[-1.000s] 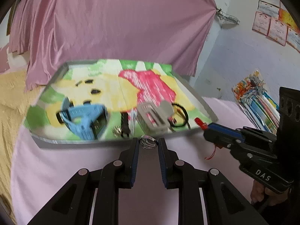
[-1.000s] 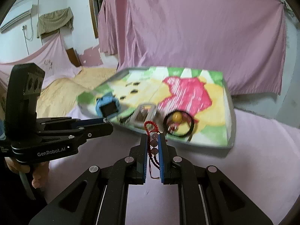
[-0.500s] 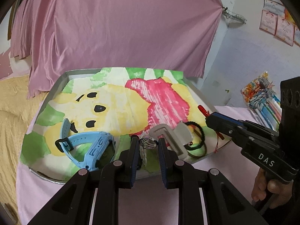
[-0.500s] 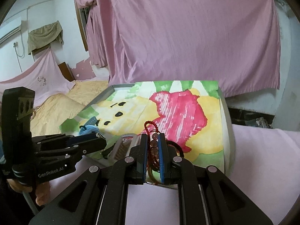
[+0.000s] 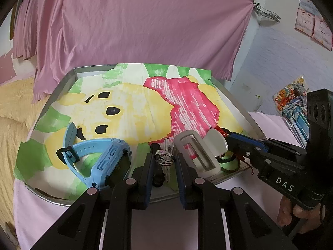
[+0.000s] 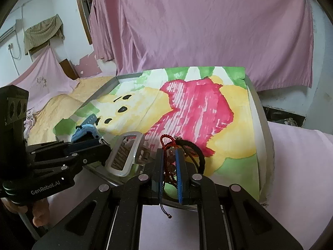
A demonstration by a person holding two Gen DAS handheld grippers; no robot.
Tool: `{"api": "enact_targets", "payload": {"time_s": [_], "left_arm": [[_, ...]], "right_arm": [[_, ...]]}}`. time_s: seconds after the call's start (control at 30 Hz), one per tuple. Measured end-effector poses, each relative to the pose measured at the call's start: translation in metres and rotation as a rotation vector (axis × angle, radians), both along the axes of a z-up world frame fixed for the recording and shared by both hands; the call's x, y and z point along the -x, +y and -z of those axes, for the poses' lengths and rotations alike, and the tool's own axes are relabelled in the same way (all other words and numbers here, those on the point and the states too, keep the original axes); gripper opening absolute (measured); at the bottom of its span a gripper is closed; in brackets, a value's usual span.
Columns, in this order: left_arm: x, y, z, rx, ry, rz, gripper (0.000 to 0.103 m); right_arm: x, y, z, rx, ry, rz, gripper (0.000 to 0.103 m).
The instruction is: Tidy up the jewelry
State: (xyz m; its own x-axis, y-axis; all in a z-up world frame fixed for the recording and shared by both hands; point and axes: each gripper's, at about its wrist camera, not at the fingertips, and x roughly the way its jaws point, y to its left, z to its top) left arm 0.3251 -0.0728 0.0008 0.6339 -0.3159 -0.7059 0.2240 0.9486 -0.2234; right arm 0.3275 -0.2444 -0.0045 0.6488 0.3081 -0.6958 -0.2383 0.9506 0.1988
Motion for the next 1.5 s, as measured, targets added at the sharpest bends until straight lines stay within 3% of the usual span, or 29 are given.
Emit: {"api": "enact_targets", "payload": {"time_s": [0.7,0.77,0.83,0.9,1.1,1.17,1.2,1.23,1.3,1.4,1.5], "left_arm": [[0.010,0.001,-0.004,-0.020,-0.013,-0.010,0.021],[0.013,0.001,-0.006,-0.018,-0.020,-0.010,0.025],[0.018,0.002,-0.008,-0.014,-0.032,-0.014,0.036],[0.021,0.004,-0.010,-0.008,-0.043,-0.018,0.039],[0.033,0.008,-0.018,-0.008,-0.075,-0.039,0.040],[0.038,0.010,-0.021,-0.005,-0.095,-0.047,0.050],[0.041,0.011,-0.023,-0.002,-0.105,-0.054,0.061],[0.045,0.014,-0.025,0.008,-0.125,-0.068,0.066],[0.051,0.018,-0.030,0.019,-0.151,-0.079,0.066],[0.058,0.023,-0.035,0.015,-0.175,-0.096,0.068],[0.069,0.028,-0.039,0.019,-0.217,-0.113,0.080]], "right_arm": [[0.012,-0.006,0.000,-0.007,-0.003,0.011,0.011],[0.015,-0.008,-0.002,-0.009,-0.008,0.015,0.012],[0.017,-0.010,-0.003,-0.013,-0.017,0.020,0.029],[0.021,-0.011,-0.005,-0.016,-0.032,0.029,0.036],[0.033,-0.013,-0.016,-0.015,-0.085,0.049,0.036],[0.039,-0.014,-0.021,-0.019,-0.108,0.054,0.036],[0.041,-0.014,-0.022,-0.020,-0.117,0.058,0.037],[0.044,-0.015,-0.024,-0.023,-0.125,0.062,0.043],[0.051,-0.016,-0.028,-0.031,-0.152,0.074,0.049],[0.062,-0.017,-0.035,-0.036,-0.186,0.085,0.050],[0.075,-0.017,-0.042,-0.045,-0.234,0.095,0.063]]}}
